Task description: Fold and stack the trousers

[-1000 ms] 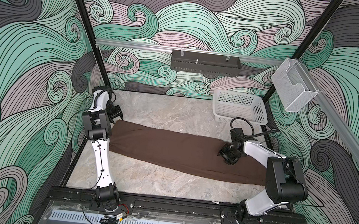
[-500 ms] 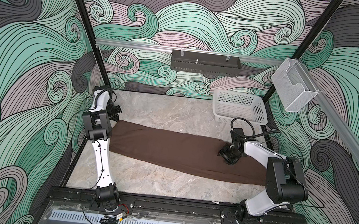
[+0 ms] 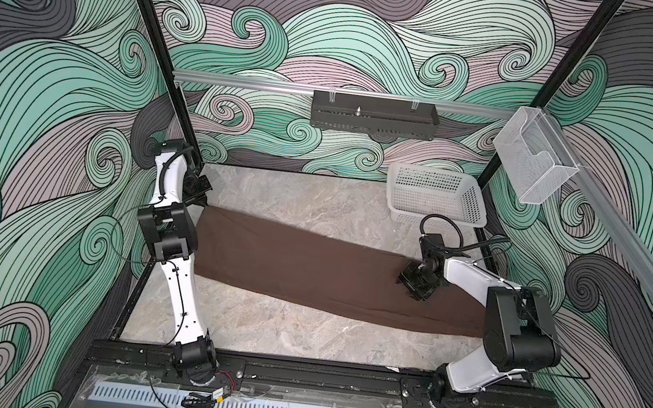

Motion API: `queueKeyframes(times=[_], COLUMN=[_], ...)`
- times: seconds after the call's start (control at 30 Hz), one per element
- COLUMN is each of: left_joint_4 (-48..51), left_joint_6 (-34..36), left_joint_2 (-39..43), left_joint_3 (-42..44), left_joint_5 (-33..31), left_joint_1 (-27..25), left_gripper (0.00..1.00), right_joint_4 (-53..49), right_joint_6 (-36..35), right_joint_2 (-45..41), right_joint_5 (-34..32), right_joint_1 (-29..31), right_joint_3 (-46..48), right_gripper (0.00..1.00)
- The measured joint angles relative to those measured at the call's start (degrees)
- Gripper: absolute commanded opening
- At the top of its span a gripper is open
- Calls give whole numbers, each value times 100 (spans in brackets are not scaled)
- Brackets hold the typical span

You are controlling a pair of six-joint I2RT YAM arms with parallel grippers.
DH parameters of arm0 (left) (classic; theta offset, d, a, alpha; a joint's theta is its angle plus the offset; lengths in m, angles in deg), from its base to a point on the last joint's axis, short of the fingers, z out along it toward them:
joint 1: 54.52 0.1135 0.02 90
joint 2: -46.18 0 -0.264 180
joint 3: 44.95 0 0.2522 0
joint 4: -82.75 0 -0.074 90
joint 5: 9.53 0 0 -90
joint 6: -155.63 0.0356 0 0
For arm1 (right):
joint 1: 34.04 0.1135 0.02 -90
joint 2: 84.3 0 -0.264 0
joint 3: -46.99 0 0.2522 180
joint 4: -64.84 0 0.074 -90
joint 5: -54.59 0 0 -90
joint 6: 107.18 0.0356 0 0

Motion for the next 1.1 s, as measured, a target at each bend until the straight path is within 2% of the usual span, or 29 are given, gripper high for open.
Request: queueKeyframes(times=[0.07, 0.17, 0.23, 0.33, 0.57, 0.7, 0.83, 1.1], left_joint_4=[-4, 13, 20, -2, -415, -708, -1121, -1541], left_joint_6=[-33, -70, -66, -59, -76, -164, -297, -542], left_joint_2=[-94, -103, -79, 214, 1971, 2406, 2398, 2398], left_joint_3=[-142, -188, -175, 297, 2868, 3788, 4562, 5355], left_joint_5=[2, 7, 4, 13, 376, 647, 861, 981], left_joint_1=[15, 39, 42, 68, 44, -118, -291, -332], left_gripper=[55, 67, 70, 71, 71, 70, 70, 70], right_joint_4=[0, -2, -15, -142, -448, -459, -470, -496], right_joint_6=[0, -2, -20, -57, -85, -81, -107, -321], right_joint_2=[0, -13, -33, -131, -546, -542, -538, -785], right_joint_5=[4, 17, 9, -131, -487, -568, -660, -726], right_joint_1=[0, -4, -4, 57, 619, 686, 396, -942], right_joint_3=[0, 0, 0, 0, -155, -210, -177, 466], right_gripper=[47, 46, 46, 46, 47, 47, 48, 53])
